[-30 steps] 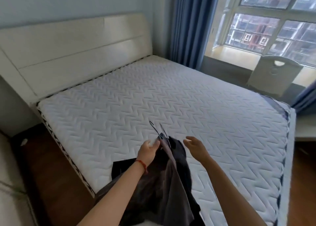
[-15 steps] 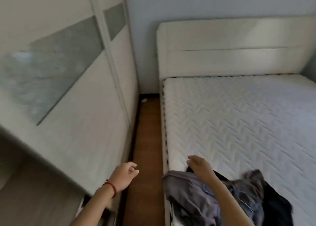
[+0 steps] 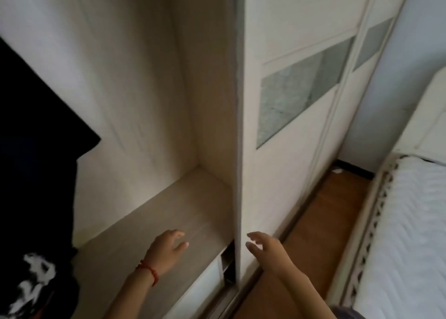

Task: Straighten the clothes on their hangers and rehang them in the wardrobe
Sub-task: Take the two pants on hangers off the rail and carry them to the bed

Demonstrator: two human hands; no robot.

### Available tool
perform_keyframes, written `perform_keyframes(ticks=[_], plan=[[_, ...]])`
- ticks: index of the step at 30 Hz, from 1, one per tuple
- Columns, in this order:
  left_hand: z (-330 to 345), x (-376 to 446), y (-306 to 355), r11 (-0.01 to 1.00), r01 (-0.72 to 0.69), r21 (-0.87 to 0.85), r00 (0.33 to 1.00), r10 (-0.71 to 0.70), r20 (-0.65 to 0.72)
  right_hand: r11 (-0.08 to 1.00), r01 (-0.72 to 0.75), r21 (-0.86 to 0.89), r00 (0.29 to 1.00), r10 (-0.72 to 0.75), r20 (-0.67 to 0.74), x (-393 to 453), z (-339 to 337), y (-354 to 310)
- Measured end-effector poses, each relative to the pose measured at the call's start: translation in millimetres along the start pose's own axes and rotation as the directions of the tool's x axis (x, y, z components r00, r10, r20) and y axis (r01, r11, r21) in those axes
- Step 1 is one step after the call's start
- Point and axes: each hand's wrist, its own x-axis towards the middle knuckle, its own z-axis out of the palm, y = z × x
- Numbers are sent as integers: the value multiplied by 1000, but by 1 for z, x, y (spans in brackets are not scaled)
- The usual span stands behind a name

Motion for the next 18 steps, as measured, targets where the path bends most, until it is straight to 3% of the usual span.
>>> perform_keyframes(ticks=[3, 9, 13, 18], plan=[[-33, 3, -16, 999, 8, -36, 995, -11, -95, 995, 99, -8, 995, -99, 17, 17, 13, -50], [-121, 12, 12, 985, -168, -23, 916, 148, -372, 930, 367, 13, 924, -362, -121, 47, -25, -167], [-180, 12, 40, 964, -261, 56, 806, 250, -537, 841, 539, 42, 808, -502, -309, 62, -70, -243], [-252, 1, 82, 934, -293, 206, 588, 346, -731, 694, 719, 34, 642, -645, -413, 77, -112, -322]])
